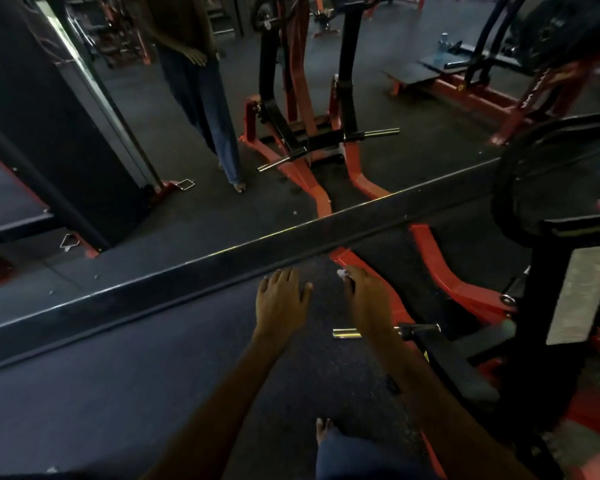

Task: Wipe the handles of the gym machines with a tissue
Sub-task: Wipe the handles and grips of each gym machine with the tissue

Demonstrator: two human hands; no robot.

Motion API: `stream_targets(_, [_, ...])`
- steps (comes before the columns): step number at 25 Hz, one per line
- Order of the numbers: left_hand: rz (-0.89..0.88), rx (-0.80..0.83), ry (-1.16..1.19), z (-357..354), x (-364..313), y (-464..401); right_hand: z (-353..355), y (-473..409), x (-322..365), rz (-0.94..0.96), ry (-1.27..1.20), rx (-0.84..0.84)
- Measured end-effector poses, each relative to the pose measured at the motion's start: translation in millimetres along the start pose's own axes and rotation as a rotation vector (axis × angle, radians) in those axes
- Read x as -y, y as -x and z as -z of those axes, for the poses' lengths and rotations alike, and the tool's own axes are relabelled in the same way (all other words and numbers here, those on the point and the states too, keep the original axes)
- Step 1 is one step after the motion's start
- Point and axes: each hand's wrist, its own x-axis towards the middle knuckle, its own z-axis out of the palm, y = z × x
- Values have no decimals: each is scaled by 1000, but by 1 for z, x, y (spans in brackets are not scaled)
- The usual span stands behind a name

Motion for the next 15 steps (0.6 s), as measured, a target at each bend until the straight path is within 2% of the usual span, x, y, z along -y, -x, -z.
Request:
stream_targets(10, [-198, 8, 46, 1, 24, -204, -48, -174, -22, -99, 39, -117])
stream_targets(15, [-447, 57, 60, -21, 27, -334, -66, -246, -46, -287, 180, -300])
